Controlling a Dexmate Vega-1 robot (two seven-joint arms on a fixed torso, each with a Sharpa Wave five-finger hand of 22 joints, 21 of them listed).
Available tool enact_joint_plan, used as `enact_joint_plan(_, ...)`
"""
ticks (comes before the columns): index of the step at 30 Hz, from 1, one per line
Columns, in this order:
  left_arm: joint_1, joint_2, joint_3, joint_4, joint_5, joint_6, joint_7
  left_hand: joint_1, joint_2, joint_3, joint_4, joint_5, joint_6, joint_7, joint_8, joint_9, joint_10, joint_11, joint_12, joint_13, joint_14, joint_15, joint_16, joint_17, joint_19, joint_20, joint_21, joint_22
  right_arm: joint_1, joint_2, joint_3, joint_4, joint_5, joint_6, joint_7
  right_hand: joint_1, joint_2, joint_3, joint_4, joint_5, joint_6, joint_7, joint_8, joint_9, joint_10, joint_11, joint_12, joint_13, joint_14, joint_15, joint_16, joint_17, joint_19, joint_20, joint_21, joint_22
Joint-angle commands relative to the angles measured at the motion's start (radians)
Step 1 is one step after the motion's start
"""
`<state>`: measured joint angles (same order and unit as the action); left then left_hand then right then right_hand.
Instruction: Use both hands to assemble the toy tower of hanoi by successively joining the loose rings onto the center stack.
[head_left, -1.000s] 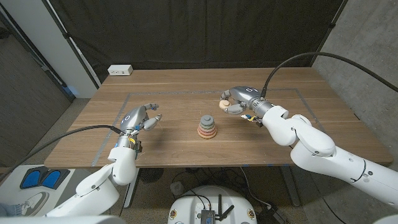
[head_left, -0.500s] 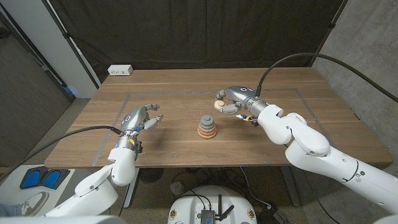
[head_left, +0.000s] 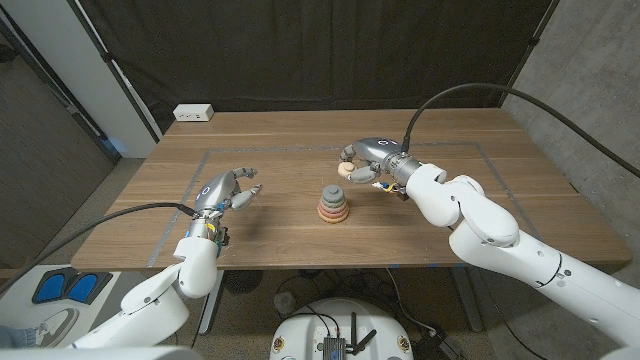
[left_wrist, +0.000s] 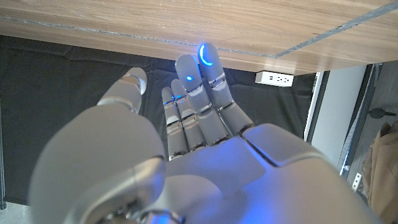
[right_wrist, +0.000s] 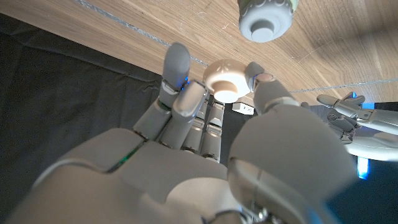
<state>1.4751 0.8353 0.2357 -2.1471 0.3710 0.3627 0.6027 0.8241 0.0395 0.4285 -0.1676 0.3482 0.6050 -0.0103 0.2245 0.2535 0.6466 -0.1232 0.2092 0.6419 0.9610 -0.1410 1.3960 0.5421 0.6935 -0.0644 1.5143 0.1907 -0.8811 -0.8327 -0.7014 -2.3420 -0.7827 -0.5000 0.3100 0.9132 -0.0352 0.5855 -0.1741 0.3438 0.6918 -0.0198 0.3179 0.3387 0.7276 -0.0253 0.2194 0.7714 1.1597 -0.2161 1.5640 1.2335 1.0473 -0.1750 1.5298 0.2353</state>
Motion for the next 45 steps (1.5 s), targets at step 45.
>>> enact_joint_plan(45, -0.019, 0.006, 0.015, 0.034, -0.023, -0.028, 0.005, -0.002, -0.004, 0.02, -0.001, 0.0, 0.014, 0.005, -0.002, 0.005, 0.014, 0.002, -0.003, 0.006, 0.011, -0.079, 0.008, -0.001, 0.005, -0.141, 0.008, 0.003, 0.099, 0.137, -0.11, 0.112, -0.08, -0.027, 0.202, 0.081, 0.084, 0.003, 0.007, 0.007, 0.016, -0.019, -0.013, 0.011, 0.12, -0.12, -0.007, 0.009, -0.017, 0.0, -0.003, 0.005, -0.011, -0.046, 0.003, 0.001)
